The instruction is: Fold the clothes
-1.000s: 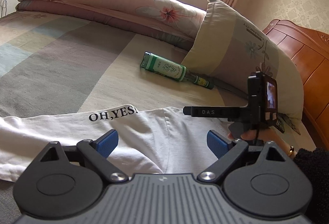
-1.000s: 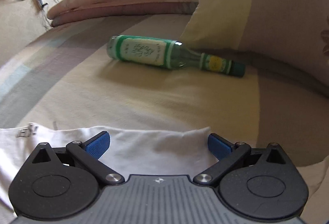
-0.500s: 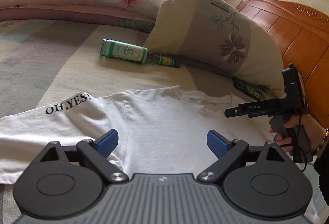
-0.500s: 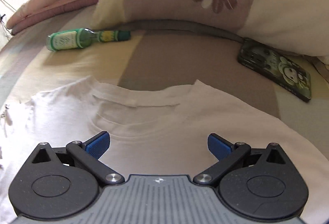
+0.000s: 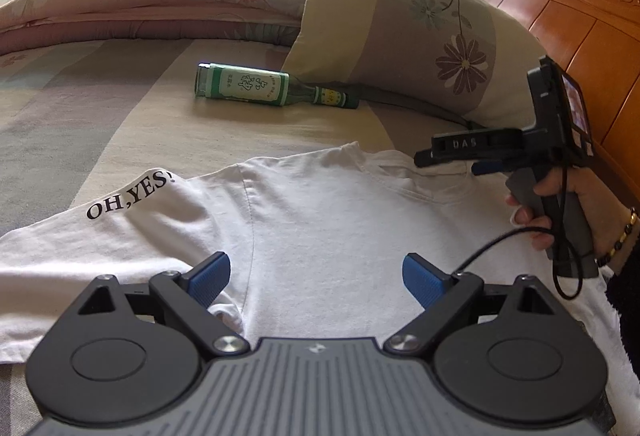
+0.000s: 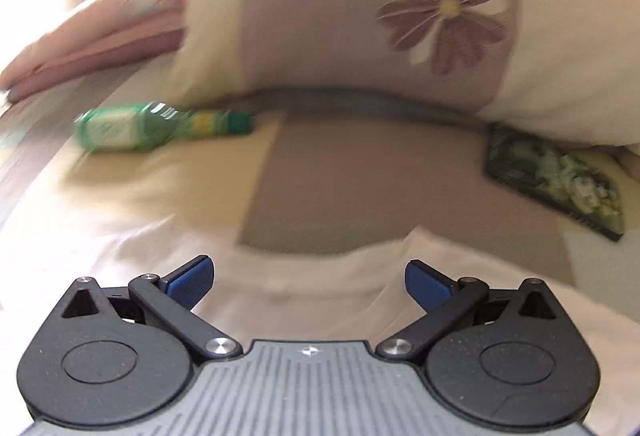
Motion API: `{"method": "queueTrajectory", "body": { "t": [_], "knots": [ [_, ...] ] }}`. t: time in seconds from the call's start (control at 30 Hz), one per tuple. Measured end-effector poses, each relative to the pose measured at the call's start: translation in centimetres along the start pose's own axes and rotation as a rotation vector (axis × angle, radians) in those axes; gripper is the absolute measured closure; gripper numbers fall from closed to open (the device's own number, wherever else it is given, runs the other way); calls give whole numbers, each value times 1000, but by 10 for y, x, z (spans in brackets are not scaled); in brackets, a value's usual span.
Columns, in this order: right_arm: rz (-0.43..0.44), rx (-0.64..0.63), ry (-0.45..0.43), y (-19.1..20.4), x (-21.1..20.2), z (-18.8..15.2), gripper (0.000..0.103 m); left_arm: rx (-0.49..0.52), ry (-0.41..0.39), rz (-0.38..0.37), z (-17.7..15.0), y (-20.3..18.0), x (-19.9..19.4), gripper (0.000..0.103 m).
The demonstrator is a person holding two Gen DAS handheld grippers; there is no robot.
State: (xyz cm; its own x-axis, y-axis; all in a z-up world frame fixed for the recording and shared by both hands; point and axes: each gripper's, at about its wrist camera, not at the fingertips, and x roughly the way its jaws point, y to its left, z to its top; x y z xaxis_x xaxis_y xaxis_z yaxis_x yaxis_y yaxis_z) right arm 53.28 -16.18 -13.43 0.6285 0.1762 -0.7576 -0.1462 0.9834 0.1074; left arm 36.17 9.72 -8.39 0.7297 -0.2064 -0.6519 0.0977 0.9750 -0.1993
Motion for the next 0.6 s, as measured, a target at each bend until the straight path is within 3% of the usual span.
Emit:
{"method": "queueTrajectory", "body": {
  "t": [0.07, 0.13, 0.23, 0.3, 0.43, 0.6],
  "knots": [
    [-49, -72, 15, 15, 10, -6, 0, -4, -5, -2, 1, 1, -2, 10],
    [-116, -140, -41, 26, 25, -6, 0, 3, -9, -9, 1, -1, -1, 10],
    [-97, -95, -46, 19, 27, 11, 0, 17, -16, -13, 1, -5, 0, 10],
    [-55, -66, -67, 9, 6, 17, 0, 37, -17, -20, 0, -9, 0, 10],
    [7, -61, -109, -36, -58, 13, 0, 49, -9, -39, -2, -16, 2, 10],
    [55, 119, -42, -118, -105, -14, 0, 81, 23, -85, -13, -39, 12, 10]
  ]
}}
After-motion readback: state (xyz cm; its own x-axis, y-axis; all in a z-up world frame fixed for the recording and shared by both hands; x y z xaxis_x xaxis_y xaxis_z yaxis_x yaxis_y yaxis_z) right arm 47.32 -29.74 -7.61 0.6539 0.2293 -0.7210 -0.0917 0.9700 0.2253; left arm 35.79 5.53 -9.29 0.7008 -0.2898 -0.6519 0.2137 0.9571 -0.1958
